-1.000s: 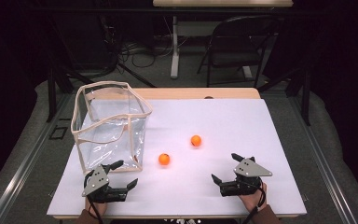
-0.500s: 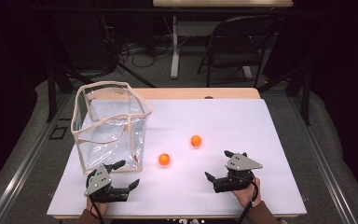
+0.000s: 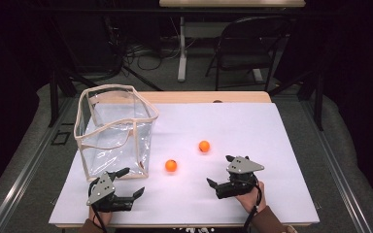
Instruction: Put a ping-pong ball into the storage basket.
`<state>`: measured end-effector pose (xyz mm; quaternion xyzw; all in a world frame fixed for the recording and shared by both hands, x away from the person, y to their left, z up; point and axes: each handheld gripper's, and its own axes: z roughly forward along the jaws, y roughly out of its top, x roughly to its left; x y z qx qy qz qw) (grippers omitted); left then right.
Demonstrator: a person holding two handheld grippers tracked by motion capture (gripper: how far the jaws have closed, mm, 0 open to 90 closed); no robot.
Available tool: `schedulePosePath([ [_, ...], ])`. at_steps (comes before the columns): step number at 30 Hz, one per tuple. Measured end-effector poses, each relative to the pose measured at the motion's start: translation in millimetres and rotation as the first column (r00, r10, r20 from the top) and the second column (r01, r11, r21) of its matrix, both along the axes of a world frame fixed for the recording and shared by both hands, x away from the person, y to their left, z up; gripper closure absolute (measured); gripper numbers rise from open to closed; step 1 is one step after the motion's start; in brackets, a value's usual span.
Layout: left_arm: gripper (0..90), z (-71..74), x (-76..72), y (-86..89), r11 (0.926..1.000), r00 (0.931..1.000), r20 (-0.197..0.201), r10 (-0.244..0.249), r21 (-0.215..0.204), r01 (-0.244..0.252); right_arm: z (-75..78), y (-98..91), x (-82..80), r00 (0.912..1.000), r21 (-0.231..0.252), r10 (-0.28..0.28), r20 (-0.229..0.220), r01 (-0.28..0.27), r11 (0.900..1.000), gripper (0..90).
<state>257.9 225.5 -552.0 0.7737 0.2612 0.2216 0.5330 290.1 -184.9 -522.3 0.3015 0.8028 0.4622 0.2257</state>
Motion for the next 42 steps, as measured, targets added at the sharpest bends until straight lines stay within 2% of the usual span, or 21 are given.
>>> schedulePosePath([
  [11,15.9,-1.1,2.7,-1.4,1.0000,1.0000,-0.008,-0.003,0.002,0.003,-2.8,11.3,10.2,0.9991,-0.015,0.025,-0.034,-0.026,0.9996,0.0],
  [24,15.9,-0.6,0.4,-0.2,1.0000,1.0000,-0.005,-0.001,0.005,0.001,2.9,22.2,15.6,0.9994,-0.047,0.029,-0.017,-0.030,0.9984,0.0],
  [33,15.9,-0.9,0.9,0.5,1.0000,1.0000,-0.008,0.000,-0.001,0.000,6.0,26.0,17.6,0.9992,-0.042,0.035,-0.019,-0.036,0.9985,0.0],
  [34,15.9,-0.9,0.9,0.5,1.0000,1.0000,-0.008,0.000,-0.001,0.000,6.9,36.5,23.1,0.9976,-0.057,0.059,-0.036,-0.061,0.9965,0.0],
  [42,15.9,-1.1,0.6,1.7,1.0000,0.9999,-0.009,0.005,-0.003,-0.005,8.2,48.2,29.4,0.9947,-0.062,0.088,-0.054,-0.091,0.9939,0.0],
])
